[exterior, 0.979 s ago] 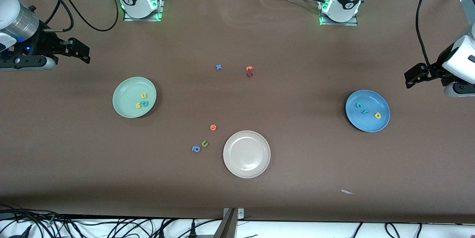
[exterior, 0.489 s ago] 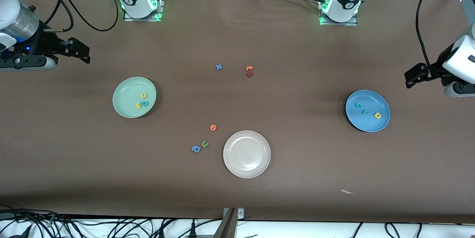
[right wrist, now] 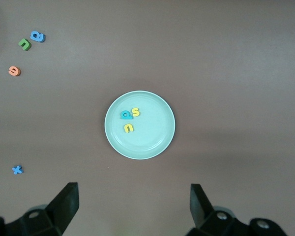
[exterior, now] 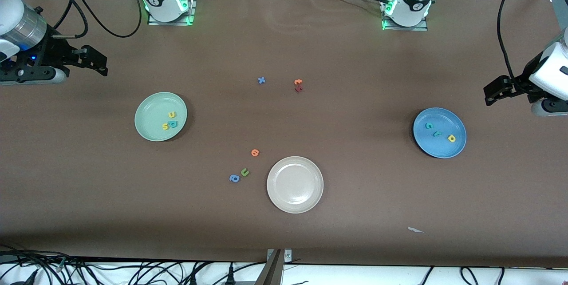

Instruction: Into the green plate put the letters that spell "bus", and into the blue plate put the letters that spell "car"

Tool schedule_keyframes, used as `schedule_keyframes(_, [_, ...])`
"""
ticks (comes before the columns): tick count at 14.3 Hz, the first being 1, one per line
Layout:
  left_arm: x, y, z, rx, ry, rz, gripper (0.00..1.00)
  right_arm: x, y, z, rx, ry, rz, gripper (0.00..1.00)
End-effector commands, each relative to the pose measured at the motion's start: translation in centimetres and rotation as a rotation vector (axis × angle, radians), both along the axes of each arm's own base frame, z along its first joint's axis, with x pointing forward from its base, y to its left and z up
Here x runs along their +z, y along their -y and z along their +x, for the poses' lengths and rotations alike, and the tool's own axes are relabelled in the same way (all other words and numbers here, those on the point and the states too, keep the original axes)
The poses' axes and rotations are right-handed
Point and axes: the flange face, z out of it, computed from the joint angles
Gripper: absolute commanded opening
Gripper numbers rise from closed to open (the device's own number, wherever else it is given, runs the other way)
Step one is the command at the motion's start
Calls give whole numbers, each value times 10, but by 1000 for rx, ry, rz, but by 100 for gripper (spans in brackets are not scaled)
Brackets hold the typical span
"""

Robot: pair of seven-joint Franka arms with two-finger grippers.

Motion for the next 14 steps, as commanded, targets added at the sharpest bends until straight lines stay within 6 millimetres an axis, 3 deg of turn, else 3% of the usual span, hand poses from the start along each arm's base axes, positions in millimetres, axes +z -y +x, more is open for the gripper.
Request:
schedule_keyframes(1, [4,-2,-2,-19,-5,-28,100,4,1,0,0,8,-4,100])
schedule_keyframes(14, [6,-10,-4,-7,-4,-27,100,5,1,-1,0,8,-4,100])
